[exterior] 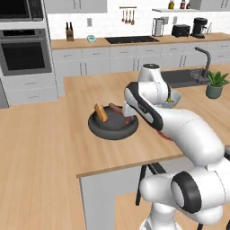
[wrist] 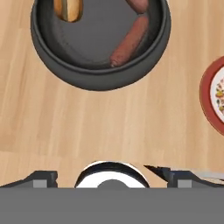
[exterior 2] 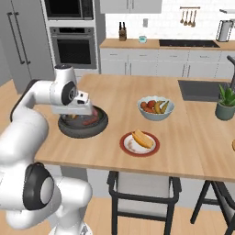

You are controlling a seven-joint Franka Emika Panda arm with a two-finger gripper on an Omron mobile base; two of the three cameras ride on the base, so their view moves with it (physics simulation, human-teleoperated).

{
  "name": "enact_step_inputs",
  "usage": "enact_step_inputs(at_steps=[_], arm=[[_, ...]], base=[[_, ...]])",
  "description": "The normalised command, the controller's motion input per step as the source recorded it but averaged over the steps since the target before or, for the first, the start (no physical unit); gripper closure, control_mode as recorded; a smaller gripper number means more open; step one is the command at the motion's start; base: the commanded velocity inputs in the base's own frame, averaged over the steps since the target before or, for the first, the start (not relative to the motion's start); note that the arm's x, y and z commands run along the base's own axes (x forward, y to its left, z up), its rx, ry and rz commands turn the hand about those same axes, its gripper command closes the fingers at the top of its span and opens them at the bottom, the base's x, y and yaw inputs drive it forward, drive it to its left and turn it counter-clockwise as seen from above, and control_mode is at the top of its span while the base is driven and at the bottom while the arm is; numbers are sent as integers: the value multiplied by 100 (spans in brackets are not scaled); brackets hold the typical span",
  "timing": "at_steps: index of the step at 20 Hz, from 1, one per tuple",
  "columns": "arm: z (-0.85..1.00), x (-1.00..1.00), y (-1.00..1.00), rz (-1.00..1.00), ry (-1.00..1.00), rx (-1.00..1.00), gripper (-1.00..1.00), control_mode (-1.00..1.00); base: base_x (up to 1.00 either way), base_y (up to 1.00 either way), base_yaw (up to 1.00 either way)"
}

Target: Place one bun and one sausage from the bowl on each plate.

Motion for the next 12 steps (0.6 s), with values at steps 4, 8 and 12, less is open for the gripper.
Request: enact_step_inputs(at_steps=[4,8,12], arm=[[-69,100,35,-4,0,0,-100,-100],[-71,100,2,-10,0,-1,-100,-100],[-50,97,0,-14,1,-6,-100,-100]], base=[[0,0,0],[0,0,0],[0,0,0]])
